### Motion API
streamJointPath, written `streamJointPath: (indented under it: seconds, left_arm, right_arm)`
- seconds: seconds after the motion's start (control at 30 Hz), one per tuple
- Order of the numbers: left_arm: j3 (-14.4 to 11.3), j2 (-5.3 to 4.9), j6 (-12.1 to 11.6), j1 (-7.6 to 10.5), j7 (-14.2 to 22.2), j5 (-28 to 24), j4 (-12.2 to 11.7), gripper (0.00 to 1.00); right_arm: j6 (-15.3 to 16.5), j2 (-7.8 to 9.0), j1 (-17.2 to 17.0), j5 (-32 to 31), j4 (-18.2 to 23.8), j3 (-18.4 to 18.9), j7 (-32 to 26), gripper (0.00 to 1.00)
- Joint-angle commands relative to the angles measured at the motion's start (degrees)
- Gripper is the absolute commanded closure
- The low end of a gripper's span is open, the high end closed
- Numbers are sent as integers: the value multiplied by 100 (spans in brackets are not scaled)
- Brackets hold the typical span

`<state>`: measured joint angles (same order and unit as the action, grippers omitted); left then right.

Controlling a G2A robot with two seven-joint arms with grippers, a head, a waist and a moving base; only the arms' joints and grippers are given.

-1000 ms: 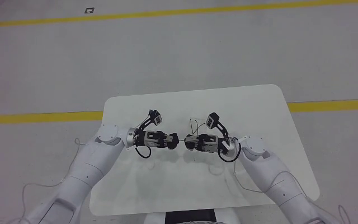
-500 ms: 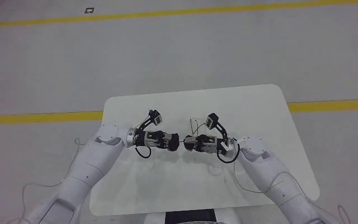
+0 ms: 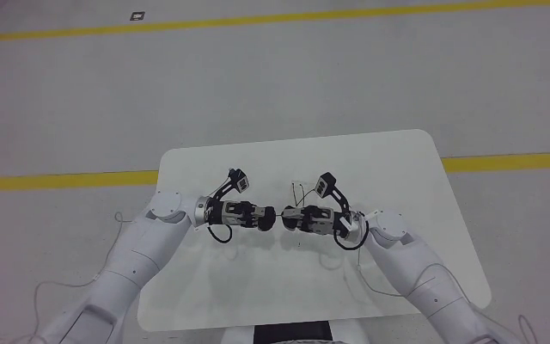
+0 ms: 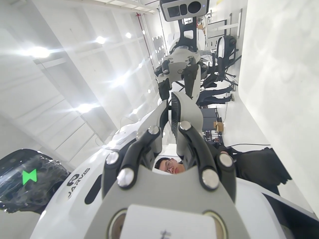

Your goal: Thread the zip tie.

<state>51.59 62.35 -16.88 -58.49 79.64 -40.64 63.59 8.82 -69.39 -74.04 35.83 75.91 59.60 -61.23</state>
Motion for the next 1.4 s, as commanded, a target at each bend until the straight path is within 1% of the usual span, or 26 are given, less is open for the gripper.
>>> streamJointPath:
  seconds: [0.0,0.53,0.73,0.97,1.37]
  left_arm:
    - [0,0,0,0,0,0,0,80]
    - [0,0,0,0,0,0,0,81]
    - [0,0,0,0,0,0,0,82]
    - [0,0,0,0,0,0,0,81]
    - [0,0,0,0,0,0,0,83]
  right_arm:
    - [9,-4,6,22,-18,-2,40,100]
    - [55,-21,32,-106,-169,-53,333,100]
    - [62,-21,43,-231,-149,-102,318,100]
    - [86,-17,51,-263,-126,-112,282,100]
    - [83,-11,50,-311,-92,-123,296,100]
